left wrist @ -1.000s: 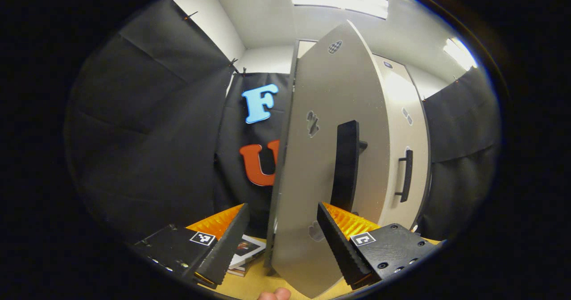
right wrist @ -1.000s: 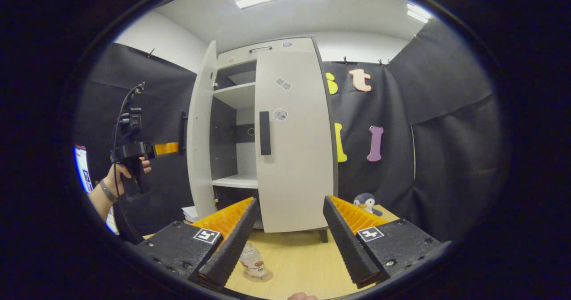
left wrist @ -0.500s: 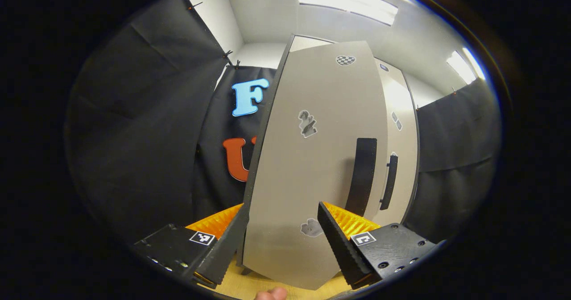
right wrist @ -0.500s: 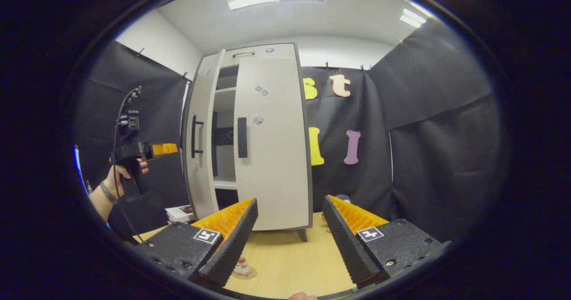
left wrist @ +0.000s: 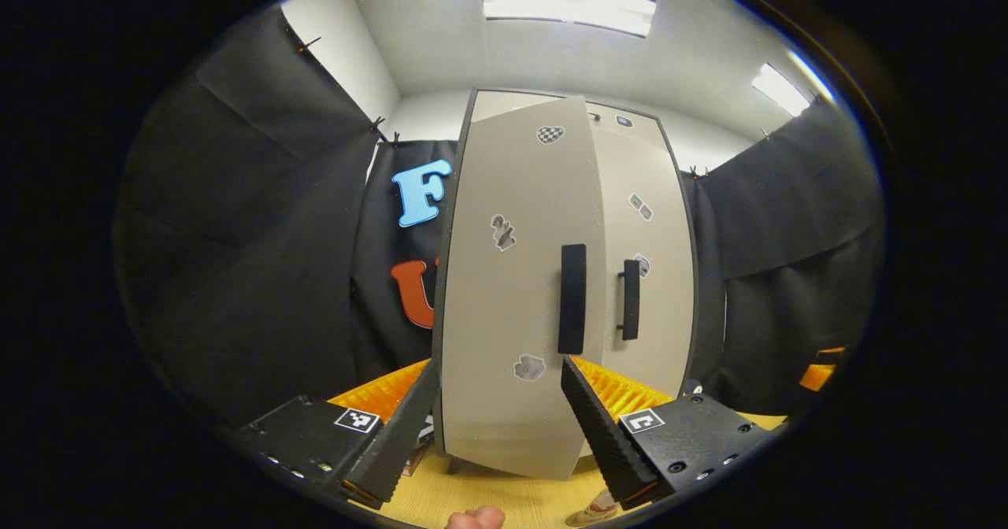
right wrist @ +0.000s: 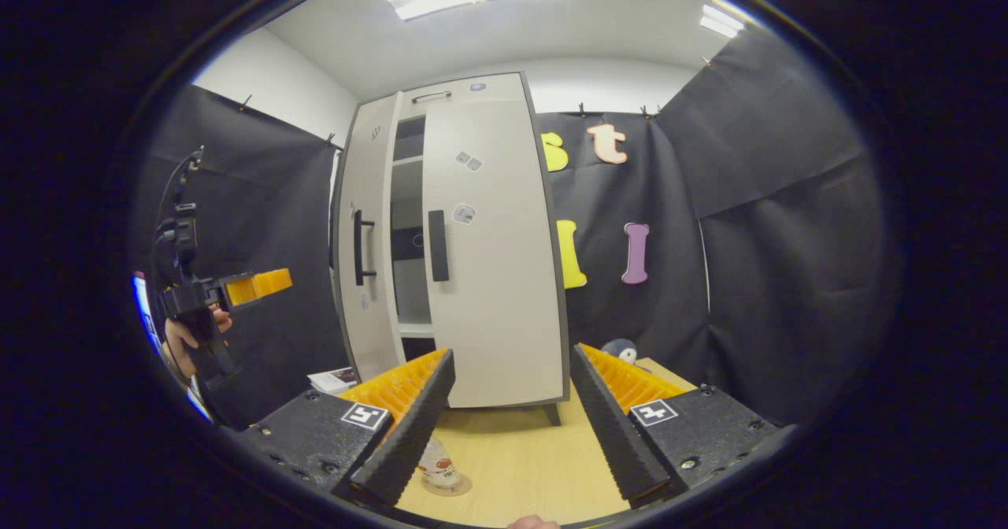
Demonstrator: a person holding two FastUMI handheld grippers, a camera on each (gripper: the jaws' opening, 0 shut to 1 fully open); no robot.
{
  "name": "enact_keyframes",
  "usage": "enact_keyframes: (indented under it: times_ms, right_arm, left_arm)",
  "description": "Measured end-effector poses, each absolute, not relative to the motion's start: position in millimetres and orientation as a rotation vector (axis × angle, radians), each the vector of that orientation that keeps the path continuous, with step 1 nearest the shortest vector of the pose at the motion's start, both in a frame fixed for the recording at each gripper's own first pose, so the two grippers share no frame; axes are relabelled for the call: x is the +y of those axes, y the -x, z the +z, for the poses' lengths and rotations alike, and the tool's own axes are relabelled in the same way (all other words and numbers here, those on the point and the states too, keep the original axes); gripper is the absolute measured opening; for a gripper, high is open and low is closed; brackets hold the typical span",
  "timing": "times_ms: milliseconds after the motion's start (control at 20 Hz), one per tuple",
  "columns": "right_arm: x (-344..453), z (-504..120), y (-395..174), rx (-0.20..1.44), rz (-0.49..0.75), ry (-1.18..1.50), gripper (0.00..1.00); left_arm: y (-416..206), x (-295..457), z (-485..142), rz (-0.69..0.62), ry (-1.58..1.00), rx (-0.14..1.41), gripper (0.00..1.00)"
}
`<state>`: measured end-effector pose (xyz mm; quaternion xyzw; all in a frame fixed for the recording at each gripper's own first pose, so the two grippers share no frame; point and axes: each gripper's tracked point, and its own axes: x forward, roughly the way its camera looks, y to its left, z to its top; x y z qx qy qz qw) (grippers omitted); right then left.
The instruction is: Grasp the bottle in the cabinet with the left hand and place it on the coaster, then close the right door with the right hand and the left door with the left hand.
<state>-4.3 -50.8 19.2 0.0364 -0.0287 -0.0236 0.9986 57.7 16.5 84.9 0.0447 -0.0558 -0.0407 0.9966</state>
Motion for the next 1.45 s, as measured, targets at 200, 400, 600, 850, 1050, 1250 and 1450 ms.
enact_keyframes:
  times_ms: [200, 400, 600, 850, 1050, 1250, 1450]
  right_arm:
    - [-43, 11, 3, -0.042, -0.014, -0.08, 0.97]
    - [-37, -2, 4, -0.023, 0.003, -0.09, 0.96]
    - [-31, -8, 6, -0.002, 0.017, -0.096, 0.97]
    - [-26, -9, 4, 0.006, 0.033, -0.071, 0.97]
    - [-26, -1, 3, -0.016, 0.031, -0.066, 0.92]
    - [-24, 0, 2, -0.015, 0.037, -0.072, 0.97]
    - [-24, -3, 4, -0.014, 0.038, -0.078, 0.97]
  left_arm:
    - [-23, -19, 41, -0.133, -0.085, -0.083, 0.99]
    - [6, -43, 9, -0.148, -0.028, -0.057, 0.99]
    - [16, -39, -8, -0.126, 0.009, -0.026, 0.99]
    - [14, -15, -12, -0.065, 0.008, -0.024, 0.95]
    - [14, 3, -9, -0.016, -0.027, -0.04, 0.95]
    - [18, -1, -7, -0.023, -0.04, -0.046, 0.99]
    - [19, -11, -5, -0.048, -0.041, -0.051, 0.99]
